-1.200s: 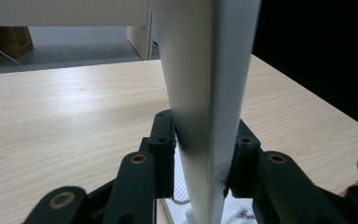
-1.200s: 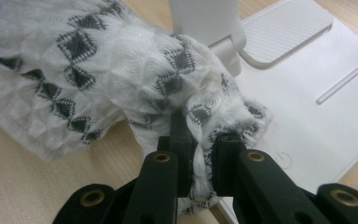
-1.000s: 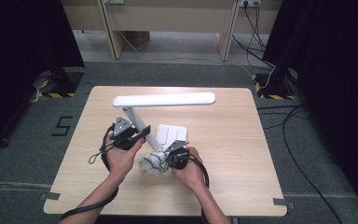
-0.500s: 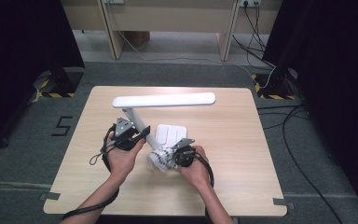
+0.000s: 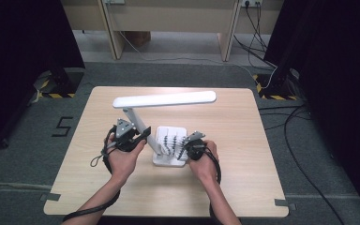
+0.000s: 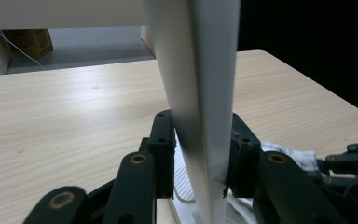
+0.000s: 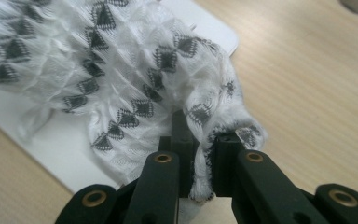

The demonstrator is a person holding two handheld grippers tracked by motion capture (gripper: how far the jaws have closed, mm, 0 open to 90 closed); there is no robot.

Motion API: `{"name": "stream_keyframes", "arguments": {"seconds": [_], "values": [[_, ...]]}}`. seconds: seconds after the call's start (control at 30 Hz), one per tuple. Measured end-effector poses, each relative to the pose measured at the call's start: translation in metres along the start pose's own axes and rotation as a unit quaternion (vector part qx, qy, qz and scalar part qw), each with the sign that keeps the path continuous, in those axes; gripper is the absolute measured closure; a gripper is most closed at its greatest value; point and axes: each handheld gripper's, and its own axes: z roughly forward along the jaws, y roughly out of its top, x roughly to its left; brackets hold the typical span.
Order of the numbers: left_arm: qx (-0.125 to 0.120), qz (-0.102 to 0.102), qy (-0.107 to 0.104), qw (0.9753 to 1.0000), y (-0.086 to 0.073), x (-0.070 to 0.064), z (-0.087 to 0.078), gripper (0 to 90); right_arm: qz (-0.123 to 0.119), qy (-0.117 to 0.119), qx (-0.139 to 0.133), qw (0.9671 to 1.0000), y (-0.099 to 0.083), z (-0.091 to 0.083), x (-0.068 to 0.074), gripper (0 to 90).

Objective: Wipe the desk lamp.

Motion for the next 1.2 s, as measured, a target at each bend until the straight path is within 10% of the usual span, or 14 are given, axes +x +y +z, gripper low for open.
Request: {"name": "stream_keyframes", "arguments": {"seconds": [0.5, 1.2], "values": [[-0.002, 0.000, 0.002, 1.0000, -0.001, -0.001, -0.001, 67.8, -0.009, 0.014, -0.041, 0.9990, 0.034, 0.020, 0.028, 83.3], [-0.005, 0.000, 0.006, 1.0000, -0.002, -0.002, -0.001, 67.8, -0.046, 0.028, -0.027, 0.9982, 0.043, 0.048, 0.053, 83.4]]}}
